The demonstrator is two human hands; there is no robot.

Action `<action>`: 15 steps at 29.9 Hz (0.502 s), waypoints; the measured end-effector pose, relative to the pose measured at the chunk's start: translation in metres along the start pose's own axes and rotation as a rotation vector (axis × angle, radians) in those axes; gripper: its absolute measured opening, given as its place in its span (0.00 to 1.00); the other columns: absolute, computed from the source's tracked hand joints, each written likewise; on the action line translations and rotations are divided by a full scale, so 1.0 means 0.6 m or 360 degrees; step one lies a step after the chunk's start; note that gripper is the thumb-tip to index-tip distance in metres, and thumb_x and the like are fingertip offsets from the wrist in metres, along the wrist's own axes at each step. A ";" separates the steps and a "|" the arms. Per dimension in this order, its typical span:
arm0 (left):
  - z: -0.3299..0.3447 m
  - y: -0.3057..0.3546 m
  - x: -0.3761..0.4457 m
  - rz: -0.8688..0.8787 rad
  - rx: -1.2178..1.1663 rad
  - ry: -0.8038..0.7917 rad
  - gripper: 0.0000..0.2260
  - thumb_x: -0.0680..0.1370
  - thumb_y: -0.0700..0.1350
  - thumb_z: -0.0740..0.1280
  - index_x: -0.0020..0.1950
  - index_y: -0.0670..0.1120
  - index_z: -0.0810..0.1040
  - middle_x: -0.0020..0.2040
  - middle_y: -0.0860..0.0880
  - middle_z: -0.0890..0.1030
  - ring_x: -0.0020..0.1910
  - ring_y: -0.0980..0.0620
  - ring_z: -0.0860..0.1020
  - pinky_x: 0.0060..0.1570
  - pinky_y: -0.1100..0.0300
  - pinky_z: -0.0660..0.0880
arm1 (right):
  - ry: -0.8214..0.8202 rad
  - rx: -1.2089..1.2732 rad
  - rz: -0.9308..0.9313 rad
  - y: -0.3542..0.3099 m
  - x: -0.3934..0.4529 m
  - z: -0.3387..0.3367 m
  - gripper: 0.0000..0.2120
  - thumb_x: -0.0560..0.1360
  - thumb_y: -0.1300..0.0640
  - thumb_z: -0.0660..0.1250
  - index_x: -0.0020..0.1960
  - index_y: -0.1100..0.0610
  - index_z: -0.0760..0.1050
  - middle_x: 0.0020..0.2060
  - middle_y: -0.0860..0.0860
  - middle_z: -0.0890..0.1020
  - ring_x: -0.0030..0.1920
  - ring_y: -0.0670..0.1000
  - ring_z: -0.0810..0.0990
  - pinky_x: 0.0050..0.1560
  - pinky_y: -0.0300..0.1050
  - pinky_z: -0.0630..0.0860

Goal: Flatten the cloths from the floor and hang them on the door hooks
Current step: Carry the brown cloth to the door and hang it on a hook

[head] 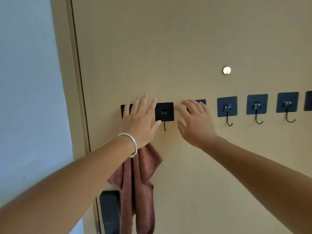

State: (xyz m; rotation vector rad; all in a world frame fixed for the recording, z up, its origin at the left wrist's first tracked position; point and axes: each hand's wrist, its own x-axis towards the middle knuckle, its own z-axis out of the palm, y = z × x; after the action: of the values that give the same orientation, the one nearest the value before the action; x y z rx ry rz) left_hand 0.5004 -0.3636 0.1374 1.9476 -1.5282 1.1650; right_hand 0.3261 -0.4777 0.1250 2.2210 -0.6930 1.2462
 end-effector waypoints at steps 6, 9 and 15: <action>0.036 0.142 0.047 0.0238 -0.0174 0.0096 0.31 0.79 0.62 0.50 0.78 0.51 0.46 0.79 0.46 0.46 0.77 0.48 0.42 0.74 0.43 0.43 | -0.0228 -0.0323 0.0279 0.120 -0.075 -0.060 0.25 0.79 0.44 0.58 0.74 0.50 0.62 0.73 0.53 0.65 0.76 0.55 0.56 0.76 0.57 0.51; 0.051 0.224 0.060 0.0404 -0.0302 0.0120 0.31 0.79 0.61 0.49 0.78 0.50 0.46 0.79 0.46 0.46 0.77 0.48 0.42 0.74 0.43 0.42 | -0.0307 -0.0508 0.0410 0.165 -0.120 -0.106 0.26 0.79 0.42 0.56 0.75 0.49 0.60 0.74 0.53 0.63 0.76 0.55 0.54 0.76 0.58 0.50; 0.048 0.377 0.085 0.0704 -0.0611 0.0207 0.31 0.79 0.61 0.50 0.78 0.48 0.48 0.79 0.45 0.49 0.77 0.46 0.45 0.74 0.40 0.46 | -0.0407 -0.0911 0.0725 0.233 -0.210 -0.237 0.26 0.79 0.42 0.56 0.74 0.48 0.60 0.74 0.52 0.64 0.76 0.54 0.56 0.75 0.58 0.50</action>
State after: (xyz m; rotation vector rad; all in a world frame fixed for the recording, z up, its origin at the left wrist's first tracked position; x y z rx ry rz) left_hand 0.3030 -0.4880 0.1222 1.3008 -1.9972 1.0345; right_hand 0.0915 -0.4678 0.1044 1.7991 -1.5084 0.8029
